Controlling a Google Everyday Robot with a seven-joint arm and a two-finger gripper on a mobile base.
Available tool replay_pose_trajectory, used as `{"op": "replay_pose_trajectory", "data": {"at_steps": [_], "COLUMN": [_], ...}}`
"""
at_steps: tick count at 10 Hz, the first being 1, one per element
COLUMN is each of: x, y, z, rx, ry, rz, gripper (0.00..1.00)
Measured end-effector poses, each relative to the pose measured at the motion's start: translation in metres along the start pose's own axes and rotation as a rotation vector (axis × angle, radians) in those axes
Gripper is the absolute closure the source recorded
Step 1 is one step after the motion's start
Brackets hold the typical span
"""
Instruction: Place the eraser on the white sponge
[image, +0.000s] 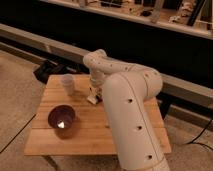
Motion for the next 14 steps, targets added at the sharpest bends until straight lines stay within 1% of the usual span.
{"op": "replay_pose_trajectory", "data": {"at_steps": [5,8,9,11,12,14], "x": [-0.001,0.003,0.006,0.017,0.025,0.052], "y": [0.002,0.001,0.001,0.004,0.008,0.023], "z": [-0.005,-0.014,-0.023,-0.047,-0.056,-0.078], "rx": [-0.007,-0.004,0.000,0.022,0.028,0.050], "ry": [-0.008,-0.014,-0.017,-0.012,-0.003,0.033], "rz": [-0.002,0.009,0.015,0.032,0.038,0.041], "gripper": [0.20,0.20,0.20,0.20,0.20,0.20]}}
